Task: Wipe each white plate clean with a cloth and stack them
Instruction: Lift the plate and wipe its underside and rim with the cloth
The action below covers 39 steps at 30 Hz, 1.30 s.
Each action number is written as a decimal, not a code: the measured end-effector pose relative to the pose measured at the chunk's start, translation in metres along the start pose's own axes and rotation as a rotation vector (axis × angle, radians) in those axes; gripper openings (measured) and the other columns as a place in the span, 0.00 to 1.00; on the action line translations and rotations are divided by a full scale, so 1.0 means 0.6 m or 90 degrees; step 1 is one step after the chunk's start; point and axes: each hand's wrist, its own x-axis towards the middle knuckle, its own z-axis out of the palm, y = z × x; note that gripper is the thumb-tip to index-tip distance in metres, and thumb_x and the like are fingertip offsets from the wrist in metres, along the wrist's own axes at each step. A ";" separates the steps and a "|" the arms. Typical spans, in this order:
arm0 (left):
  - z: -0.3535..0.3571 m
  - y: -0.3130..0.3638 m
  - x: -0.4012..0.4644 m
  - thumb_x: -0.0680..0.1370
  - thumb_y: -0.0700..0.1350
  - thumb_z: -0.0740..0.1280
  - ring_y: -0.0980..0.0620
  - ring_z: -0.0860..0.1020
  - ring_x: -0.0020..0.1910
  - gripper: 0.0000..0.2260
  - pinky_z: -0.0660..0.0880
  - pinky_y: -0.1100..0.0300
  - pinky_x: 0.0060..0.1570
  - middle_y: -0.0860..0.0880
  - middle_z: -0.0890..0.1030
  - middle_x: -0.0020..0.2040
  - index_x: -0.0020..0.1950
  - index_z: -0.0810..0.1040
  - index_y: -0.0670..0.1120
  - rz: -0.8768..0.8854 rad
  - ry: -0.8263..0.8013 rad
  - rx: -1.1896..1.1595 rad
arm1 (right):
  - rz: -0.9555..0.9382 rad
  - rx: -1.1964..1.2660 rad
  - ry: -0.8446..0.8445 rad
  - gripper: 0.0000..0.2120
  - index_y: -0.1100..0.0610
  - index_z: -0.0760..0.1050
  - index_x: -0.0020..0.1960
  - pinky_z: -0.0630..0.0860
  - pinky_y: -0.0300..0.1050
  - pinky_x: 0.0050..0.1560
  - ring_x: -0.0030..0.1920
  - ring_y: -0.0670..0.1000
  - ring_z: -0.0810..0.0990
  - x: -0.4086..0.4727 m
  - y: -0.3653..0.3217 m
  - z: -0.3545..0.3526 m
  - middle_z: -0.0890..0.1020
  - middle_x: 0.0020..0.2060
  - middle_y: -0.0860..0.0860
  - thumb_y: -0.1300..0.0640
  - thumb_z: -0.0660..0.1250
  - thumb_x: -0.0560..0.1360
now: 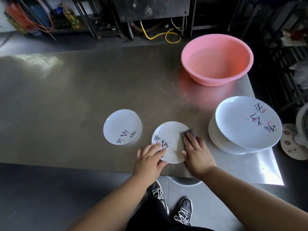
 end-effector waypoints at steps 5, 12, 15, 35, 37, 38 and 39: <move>0.006 -0.010 0.002 0.73 0.62 0.72 0.53 0.71 0.69 0.21 0.65 0.51 0.61 0.57 0.76 0.73 0.65 0.82 0.59 0.012 0.002 0.003 | -0.108 -0.026 0.100 0.21 0.60 0.82 0.61 0.82 0.59 0.49 0.50 0.63 0.80 -0.063 -0.007 0.026 0.81 0.60 0.59 0.47 0.60 0.81; -0.021 -0.008 0.021 0.75 0.64 0.66 0.51 0.72 0.70 0.22 0.68 0.50 0.64 0.57 0.76 0.72 0.67 0.81 0.57 0.034 -0.064 0.006 | 0.176 0.181 -0.013 0.22 0.45 0.68 0.40 0.69 0.48 0.35 0.36 0.53 0.76 -0.033 -0.051 -0.048 0.75 0.33 0.44 0.32 0.47 0.79; -0.050 -0.004 0.037 0.76 0.62 0.65 0.48 0.75 0.63 0.25 0.72 0.49 0.60 0.54 0.76 0.68 0.71 0.75 0.55 -0.053 -0.065 0.013 | 0.325 0.121 -0.119 0.19 0.48 0.68 0.51 0.74 0.50 0.41 0.41 0.56 0.78 0.008 -0.027 -0.074 0.78 0.37 0.46 0.32 0.52 0.79; -0.189 -0.004 0.178 0.84 0.68 0.46 0.49 0.85 0.46 0.26 0.82 0.58 0.47 0.43 0.85 0.53 0.64 0.68 0.49 -0.456 -0.210 -0.615 | 0.340 0.470 0.085 0.25 0.52 0.74 0.45 0.75 0.41 0.40 0.33 0.45 0.80 0.076 -0.076 -0.178 0.83 0.32 0.48 0.43 0.44 0.87; -0.213 0.000 0.190 0.87 0.63 0.49 0.48 0.82 0.56 0.22 0.82 0.50 0.58 0.45 0.81 0.60 0.65 0.69 0.47 -0.468 -0.098 -0.793 | 0.285 0.547 0.214 0.19 0.48 0.71 0.43 0.77 0.34 0.35 0.32 0.40 0.78 0.068 -0.090 -0.206 0.80 0.34 0.45 0.39 0.51 0.85; -0.226 0.002 0.197 0.88 0.59 0.54 0.50 0.80 0.56 0.18 0.81 0.51 0.56 0.46 0.79 0.60 0.63 0.70 0.46 -0.458 -0.069 -0.859 | 0.265 0.590 0.243 0.16 0.45 0.72 0.44 0.80 0.35 0.34 0.34 0.40 0.80 0.067 -0.097 -0.221 0.80 0.37 0.44 0.39 0.56 0.84; -0.239 0.002 0.203 0.88 0.54 0.58 0.51 0.79 0.55 0.12 0.81 0.54 0.51 0.46 0.78 0.59 0.62 0.71 0.46 -0.448 -0.052 -0.919 | 0.247 0.614 0.248 0.11 0.43 0.74 0.48 0.83 0.40 0.34 0.38 0.41 0.82 0.066 -0.102 -0.233 0.81 0.40 0.43 0.39 0.61 0.84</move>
